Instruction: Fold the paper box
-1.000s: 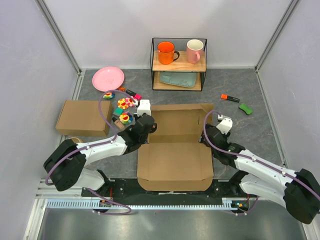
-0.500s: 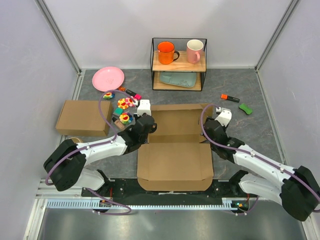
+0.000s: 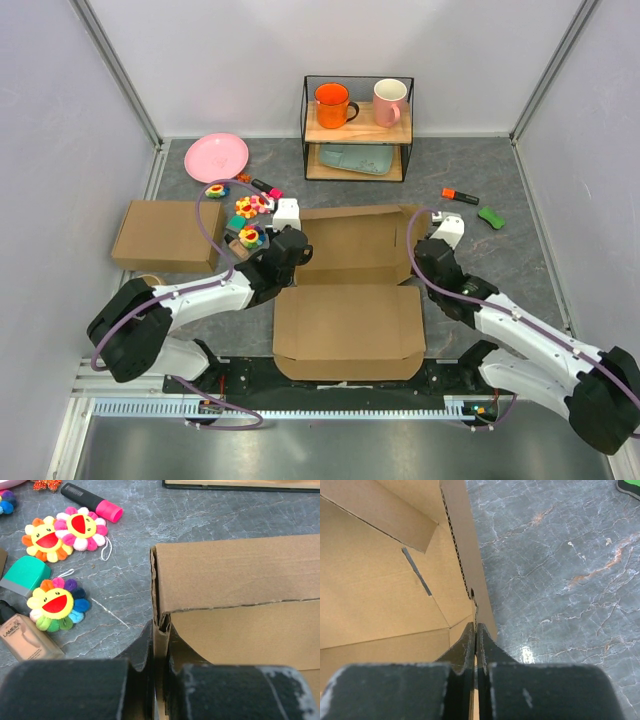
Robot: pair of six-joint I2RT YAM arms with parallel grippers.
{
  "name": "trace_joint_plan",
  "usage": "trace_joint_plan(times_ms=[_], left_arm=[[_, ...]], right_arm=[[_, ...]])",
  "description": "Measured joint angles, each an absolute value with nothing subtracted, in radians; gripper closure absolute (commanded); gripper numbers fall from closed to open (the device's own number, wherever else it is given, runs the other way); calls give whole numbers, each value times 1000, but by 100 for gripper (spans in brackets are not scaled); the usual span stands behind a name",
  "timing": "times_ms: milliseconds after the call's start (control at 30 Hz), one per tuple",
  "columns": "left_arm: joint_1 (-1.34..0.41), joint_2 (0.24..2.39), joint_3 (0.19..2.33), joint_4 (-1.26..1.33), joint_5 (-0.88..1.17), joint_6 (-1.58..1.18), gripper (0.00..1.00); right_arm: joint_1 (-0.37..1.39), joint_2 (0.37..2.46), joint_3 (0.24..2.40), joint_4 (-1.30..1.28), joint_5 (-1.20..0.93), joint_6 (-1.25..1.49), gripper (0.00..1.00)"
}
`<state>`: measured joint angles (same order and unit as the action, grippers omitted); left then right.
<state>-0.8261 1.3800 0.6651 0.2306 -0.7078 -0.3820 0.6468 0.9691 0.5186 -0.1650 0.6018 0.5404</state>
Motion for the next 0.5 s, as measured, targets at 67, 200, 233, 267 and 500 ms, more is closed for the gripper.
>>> trace_joint_plan(times_ms=[67, 200, 233, 267, 500], left_arm=[[-826, 1380, 665, 231, -707, -382, 98], [-826, 1381, 665, 231, -710, -382, 98], [-826, 1381, 665, 232, -710, -382, 98], [-826, 1382, 666, 231, -712, -382, 98], [-826, 1385, 669, 229, -719, -382, 98]], right_arm=[[647, 946, 519, -182, 584, 542, 100], [654, 904, 518, -195, 525, 554, 100], [662, 900, 518, -189, 508, 557, 100], [674, 897, 518, -180, 491, 559, 100], [736, 920, 517, -116, 440, 564, 96]])
